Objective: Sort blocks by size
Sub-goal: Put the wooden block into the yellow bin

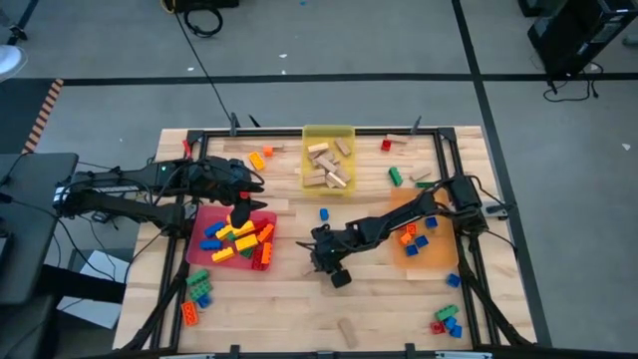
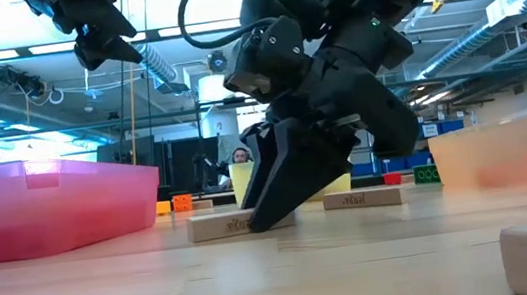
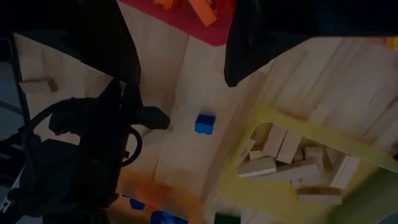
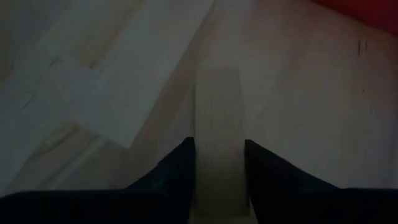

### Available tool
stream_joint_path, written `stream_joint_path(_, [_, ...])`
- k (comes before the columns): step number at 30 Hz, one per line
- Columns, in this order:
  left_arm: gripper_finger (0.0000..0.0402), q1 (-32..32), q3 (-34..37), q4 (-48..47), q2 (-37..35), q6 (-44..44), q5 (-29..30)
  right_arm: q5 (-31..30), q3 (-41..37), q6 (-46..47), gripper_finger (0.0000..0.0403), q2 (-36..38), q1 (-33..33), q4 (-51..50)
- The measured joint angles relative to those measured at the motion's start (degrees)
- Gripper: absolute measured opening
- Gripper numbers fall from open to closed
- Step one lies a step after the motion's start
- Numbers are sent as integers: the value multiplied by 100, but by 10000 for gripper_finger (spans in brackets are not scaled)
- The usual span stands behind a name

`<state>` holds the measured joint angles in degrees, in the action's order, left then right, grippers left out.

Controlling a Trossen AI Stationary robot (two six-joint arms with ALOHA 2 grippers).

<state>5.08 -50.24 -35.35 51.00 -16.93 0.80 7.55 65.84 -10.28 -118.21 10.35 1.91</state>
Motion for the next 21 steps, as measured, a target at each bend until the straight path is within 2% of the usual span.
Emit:
stream_joint_path(11, [241, 0, 0, 0, 0, -21, 4, -996, -37, 96, 123, 858, -226, -94])
stream_joint_path(16, [241, 0, 0, -2, 0, -23, 4, -1578, -37, 880, 123, 1447, -730, -77])
stream_joint_path(21, [241, 0, 0, -2, 0, -24, 4, -1733, -31, 1778, 123, 1954, -1491, -46])
